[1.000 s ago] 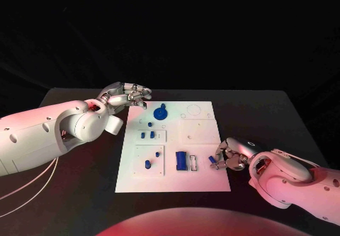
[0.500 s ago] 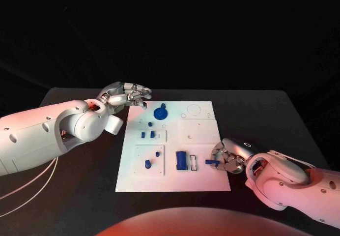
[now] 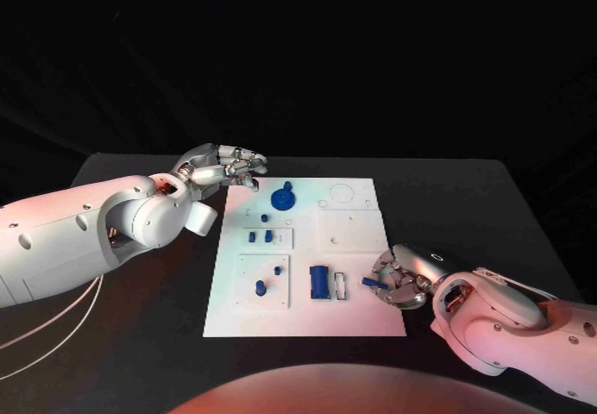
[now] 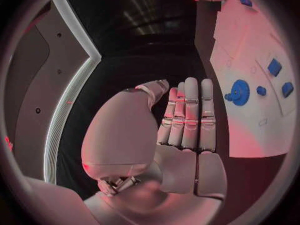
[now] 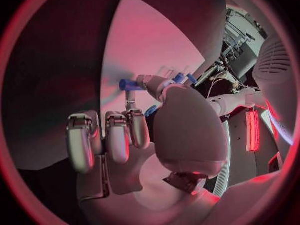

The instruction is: Assemble the parts on the task board

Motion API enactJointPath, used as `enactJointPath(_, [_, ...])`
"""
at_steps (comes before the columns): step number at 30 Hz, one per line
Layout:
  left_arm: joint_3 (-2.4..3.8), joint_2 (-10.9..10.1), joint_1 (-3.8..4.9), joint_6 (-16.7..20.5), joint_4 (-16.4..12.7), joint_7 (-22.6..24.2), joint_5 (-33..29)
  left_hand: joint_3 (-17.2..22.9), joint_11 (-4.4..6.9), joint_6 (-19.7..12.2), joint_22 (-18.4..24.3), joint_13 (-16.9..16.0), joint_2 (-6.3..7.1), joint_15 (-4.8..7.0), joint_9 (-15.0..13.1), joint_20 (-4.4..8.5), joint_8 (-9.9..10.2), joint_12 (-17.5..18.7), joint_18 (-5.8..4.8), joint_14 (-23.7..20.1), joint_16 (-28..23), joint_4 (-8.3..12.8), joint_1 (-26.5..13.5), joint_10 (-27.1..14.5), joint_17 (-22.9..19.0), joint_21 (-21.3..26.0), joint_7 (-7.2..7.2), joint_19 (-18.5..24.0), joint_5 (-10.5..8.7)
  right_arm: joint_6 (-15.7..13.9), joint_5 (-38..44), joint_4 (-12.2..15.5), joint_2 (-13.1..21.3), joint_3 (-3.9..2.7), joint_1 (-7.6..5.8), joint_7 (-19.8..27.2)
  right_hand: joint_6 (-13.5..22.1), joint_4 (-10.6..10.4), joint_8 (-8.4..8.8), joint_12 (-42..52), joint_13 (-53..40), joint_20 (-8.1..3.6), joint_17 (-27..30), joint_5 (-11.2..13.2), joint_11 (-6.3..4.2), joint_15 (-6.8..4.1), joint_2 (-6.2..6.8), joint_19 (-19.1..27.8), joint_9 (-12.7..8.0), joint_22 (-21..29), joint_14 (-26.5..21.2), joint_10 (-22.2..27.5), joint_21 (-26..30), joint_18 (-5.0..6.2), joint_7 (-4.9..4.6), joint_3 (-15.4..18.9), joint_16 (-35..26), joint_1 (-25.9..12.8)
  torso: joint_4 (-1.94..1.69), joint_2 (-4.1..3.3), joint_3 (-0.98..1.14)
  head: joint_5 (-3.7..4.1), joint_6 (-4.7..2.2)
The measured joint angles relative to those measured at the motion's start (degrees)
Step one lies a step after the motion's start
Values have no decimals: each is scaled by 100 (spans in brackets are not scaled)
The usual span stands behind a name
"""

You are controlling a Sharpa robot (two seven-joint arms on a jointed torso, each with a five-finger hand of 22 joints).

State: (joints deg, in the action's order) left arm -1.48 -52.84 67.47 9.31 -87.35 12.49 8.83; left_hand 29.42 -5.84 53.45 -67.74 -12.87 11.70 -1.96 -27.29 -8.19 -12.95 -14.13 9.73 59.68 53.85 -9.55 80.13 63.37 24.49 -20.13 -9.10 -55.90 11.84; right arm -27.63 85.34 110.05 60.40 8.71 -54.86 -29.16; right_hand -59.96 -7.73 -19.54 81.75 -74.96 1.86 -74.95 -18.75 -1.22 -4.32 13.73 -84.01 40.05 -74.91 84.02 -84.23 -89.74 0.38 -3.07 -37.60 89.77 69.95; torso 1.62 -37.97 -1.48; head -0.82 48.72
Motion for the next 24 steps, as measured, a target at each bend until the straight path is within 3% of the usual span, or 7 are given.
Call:
enactJointPath(9, [0,13,0,0,3,0,0,0,0,0,0,0,0,0,0,0,0,0,0,0,0,0,0,0,0,0,0,0,0,-91,-412,79,-198,-6,-85,-44,1,218,0,1,1,0,1,117,-21,-20,14,0,0,1,-20,21,0,0,0,-268,0,-409,1,0,1,2,-8])
enactJointPath(24, [0,15,0,-3,-3,-1,0,0,0,0,0,-4,0,0,1,0,0,0,0,0,0,0,0,0,0,0,0,0,33,-117,-1044,-34,-551,-5,-96,-67,-44,154,-55,74,2,0,1,414,-21,-42,66,0,-10,1,1,21,0,0,0,-233,0,-929,-2,-4,2,1,4])
